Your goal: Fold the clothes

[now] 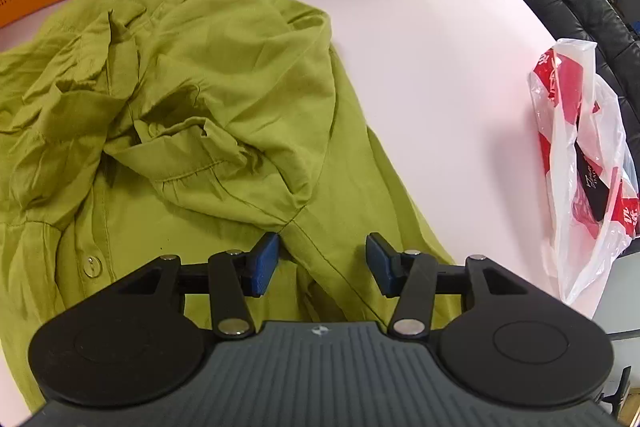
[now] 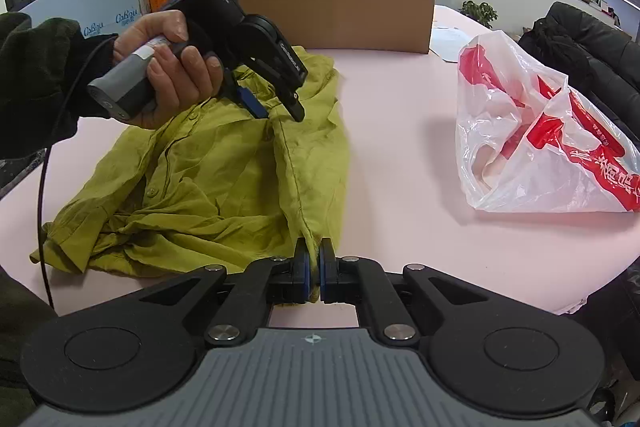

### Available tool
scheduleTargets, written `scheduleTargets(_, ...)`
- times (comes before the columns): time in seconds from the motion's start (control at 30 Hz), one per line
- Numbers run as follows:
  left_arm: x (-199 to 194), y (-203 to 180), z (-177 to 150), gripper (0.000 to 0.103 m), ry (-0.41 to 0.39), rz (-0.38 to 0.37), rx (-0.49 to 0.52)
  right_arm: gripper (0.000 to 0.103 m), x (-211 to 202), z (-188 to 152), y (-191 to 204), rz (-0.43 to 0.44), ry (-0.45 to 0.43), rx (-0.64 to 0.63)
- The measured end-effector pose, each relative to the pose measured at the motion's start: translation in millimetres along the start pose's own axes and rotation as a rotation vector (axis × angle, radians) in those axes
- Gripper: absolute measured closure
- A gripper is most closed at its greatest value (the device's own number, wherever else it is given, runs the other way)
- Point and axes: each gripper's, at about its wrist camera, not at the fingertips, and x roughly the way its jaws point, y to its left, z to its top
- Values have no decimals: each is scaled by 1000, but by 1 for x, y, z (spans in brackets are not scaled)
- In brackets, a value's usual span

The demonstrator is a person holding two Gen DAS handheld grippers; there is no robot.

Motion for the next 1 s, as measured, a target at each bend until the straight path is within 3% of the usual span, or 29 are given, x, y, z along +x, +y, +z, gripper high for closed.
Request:
scheduleTargets(0.07,-2,-2,0,96,-11,19,15,99,-1,0,2,8,0,0)
scheduleTargets(0.17,-16,-7,1,101,-67,38,68,99,-3,4,6,30,3,-23)
scheduleTargets(0.27,-39,-8,2,101,-136,48,143,98,-9,11,14,94,10,-59)
scheduleTargets(0.4,-61,6,0,101,-188,77,205,98,-9,23,35,254,46,-132)
scheduleTargets(0.47,-52,20,0,96,-170,148,209,98,0,26,48,329,73,-154)
scheduleTargets(0.6,-20,52,-3,85,-21,269,176,98,43,21,75,424,193,-142)
scheduleTargets(0.7,-33,69,-16,83,-19,183,125,84,73,9,87,473,331,-125)
scheduleTargets(0.83,-71,74,-45,67,-115,149,187,69,59,20,78,531,281,-89)
scheduleTargets(1.0,-114,76,-83,63,-213,158,267,54,27,63,47,584,124,-37)
